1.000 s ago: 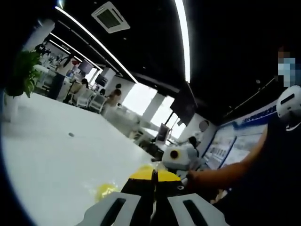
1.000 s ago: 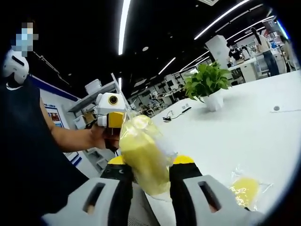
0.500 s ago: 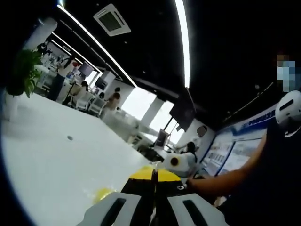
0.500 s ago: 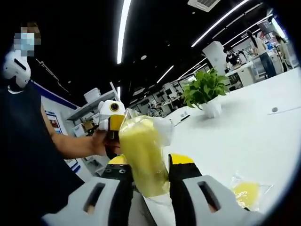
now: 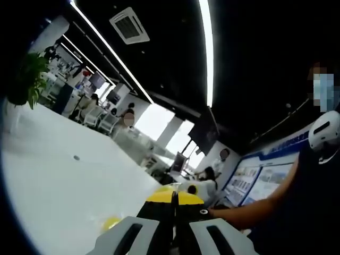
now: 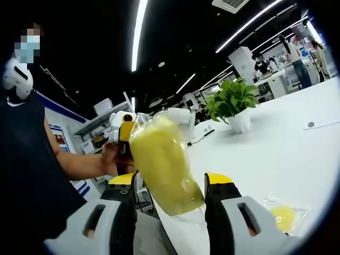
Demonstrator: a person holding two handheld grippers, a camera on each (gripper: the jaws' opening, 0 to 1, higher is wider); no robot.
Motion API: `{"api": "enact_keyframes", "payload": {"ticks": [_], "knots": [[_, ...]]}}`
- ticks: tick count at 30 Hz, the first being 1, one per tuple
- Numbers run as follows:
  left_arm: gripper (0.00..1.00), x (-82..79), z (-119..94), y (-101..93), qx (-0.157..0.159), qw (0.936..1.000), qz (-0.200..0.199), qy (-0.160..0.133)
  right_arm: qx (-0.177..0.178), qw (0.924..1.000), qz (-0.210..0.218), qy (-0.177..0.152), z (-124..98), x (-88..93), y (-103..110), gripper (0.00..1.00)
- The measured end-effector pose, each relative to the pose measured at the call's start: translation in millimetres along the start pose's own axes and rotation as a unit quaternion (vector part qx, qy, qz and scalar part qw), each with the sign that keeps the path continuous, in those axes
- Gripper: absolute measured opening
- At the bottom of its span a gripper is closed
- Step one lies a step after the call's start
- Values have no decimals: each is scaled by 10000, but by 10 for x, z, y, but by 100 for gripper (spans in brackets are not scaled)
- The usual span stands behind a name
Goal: Compare the silicone blocks by pressing each to a similar depth, holding the contact briefly, and releasing to observe deformation and rebound differences across the visible hardness samples.
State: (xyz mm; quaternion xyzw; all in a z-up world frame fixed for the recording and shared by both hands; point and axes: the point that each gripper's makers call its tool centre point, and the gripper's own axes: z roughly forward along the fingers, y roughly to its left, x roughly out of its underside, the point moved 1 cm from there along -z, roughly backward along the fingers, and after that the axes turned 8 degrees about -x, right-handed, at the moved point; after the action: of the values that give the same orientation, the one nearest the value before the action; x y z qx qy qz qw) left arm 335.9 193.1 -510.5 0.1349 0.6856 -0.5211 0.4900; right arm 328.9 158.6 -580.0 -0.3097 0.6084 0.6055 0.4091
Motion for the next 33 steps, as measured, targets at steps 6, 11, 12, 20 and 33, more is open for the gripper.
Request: {"api": "enact_keyframes", "payload": {"ticks": [6,11,12,20,33], "knots": [[0,-32,2,-9,2,10000,-18,-38,9,9999,17,-104,-2,-4,-12,43],[0,-68,-8,-3,-35,9999,-31,-99,-30,9998,49,-186,-14,-32,-2,40],[0,-74,-8,-8,-30,9999,-39,-112,-27,9998,31,-202,-10,-48,4,41],[0,-104,16,-47,5,9998,-85,-178,78,9998,-8,-199,-11,-38,-33,60],[0,-152,28,57,-60,9992,-307,-266,1175,9921,-179,-408,-390,34,-414,96]]}}
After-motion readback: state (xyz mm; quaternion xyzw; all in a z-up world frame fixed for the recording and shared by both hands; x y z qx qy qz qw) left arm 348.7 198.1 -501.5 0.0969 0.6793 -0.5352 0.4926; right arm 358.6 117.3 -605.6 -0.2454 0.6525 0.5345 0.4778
